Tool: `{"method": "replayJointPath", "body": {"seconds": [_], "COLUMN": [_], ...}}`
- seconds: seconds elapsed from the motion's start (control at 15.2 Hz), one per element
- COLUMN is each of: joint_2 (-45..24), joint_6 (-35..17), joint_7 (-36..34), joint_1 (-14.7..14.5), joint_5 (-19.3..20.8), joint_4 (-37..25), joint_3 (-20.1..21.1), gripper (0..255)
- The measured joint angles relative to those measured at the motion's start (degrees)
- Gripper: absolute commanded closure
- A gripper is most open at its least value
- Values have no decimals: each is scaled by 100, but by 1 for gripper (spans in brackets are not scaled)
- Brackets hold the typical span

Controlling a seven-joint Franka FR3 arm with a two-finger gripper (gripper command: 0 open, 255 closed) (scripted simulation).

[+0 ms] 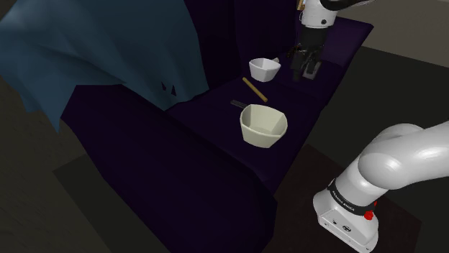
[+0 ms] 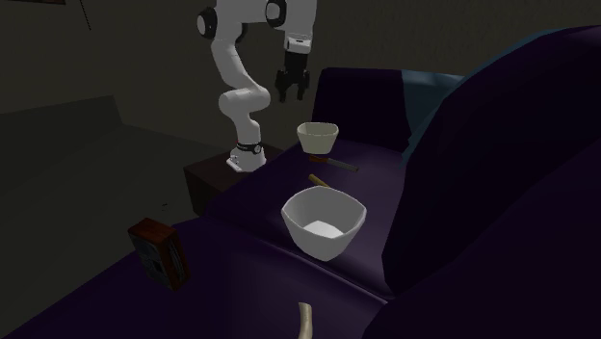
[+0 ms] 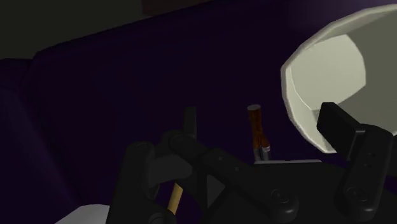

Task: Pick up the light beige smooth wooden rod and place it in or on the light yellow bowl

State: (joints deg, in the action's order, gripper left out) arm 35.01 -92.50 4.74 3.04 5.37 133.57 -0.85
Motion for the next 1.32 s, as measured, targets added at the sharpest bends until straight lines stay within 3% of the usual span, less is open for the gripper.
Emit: {"method": "replayJointPath", "body": {"seconds": [0.59,1.32], "joint_2": [-1930,-4302], "joint_6": [-1178,-1846], "joint_7": [-110,18], "joint_1": [173,427], "joint_5": [-283,-984], "joint_4": [-766,-2431], "joint_3": [-350,-677], "gripper": [0,0]}}
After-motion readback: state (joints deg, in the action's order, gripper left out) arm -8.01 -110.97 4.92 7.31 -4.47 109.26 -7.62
